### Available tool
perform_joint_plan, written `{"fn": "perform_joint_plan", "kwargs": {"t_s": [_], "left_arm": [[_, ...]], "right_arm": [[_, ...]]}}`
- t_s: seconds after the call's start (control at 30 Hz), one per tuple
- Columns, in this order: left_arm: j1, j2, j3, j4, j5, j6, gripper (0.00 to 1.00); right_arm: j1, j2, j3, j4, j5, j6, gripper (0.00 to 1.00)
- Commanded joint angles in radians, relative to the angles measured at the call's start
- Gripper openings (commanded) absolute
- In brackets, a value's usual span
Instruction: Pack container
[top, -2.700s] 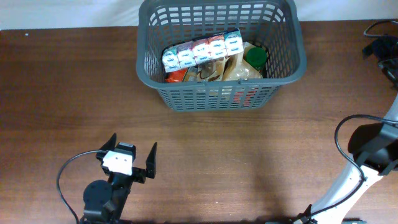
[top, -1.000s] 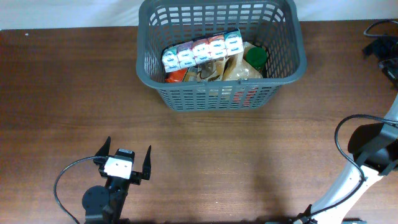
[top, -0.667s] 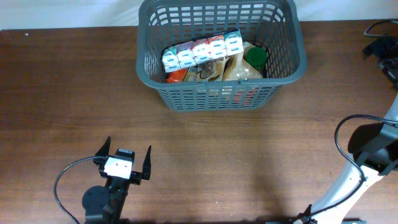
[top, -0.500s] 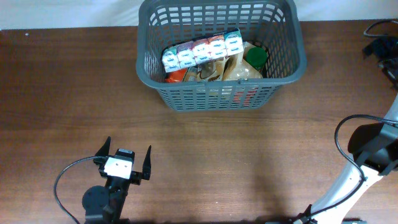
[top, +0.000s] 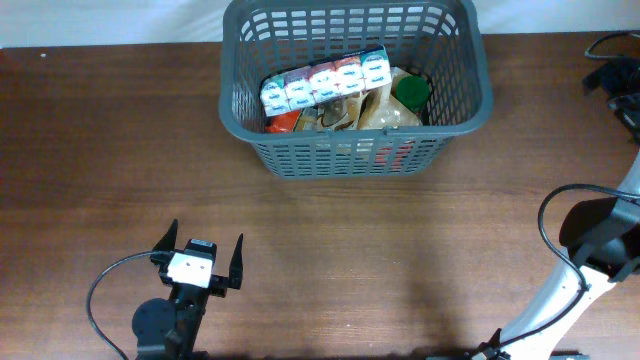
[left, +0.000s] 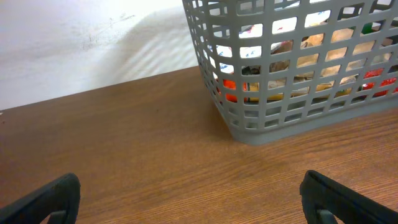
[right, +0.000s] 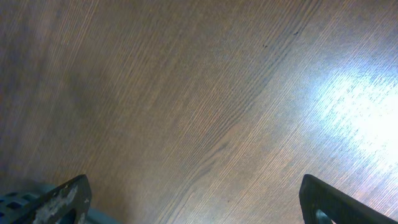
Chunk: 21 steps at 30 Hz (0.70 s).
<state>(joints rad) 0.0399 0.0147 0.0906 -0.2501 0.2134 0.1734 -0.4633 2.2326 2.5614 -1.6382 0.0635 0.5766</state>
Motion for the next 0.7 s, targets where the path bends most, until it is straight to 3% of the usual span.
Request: {"fn": "perform_joint_plan", "kwargs": {"t_s": [0.0, 0.2, 0.47, 0.67], "left_arm": [[0.004, -0.01, -0.01, 0.003, 0.016, 0.015, 0.99], [0.004, -0.01, -0.011, 0.003, 0.016, 0.015, 0.99], [0.004, -0.01, -0.011, 0.003, 0.016, 0.015, 0.99], [0.004, -0.01, -0.011, 0.003, 0.016, 0.015, 0.99]], "right_arm": [[-0.001, -0.016, -0.004, 0.0, 0.013, 0.008, 0.99], [0.019, -0.065, -0.004, 0.068, 0.047, 0.008, 0.99], [0.103, -0.218, -0.011, 0.365, 0.114, 0.008, 0.99], [0.199, -0.378, -0.12, 0.575, 0.138, -0.024, 0.99]]}}
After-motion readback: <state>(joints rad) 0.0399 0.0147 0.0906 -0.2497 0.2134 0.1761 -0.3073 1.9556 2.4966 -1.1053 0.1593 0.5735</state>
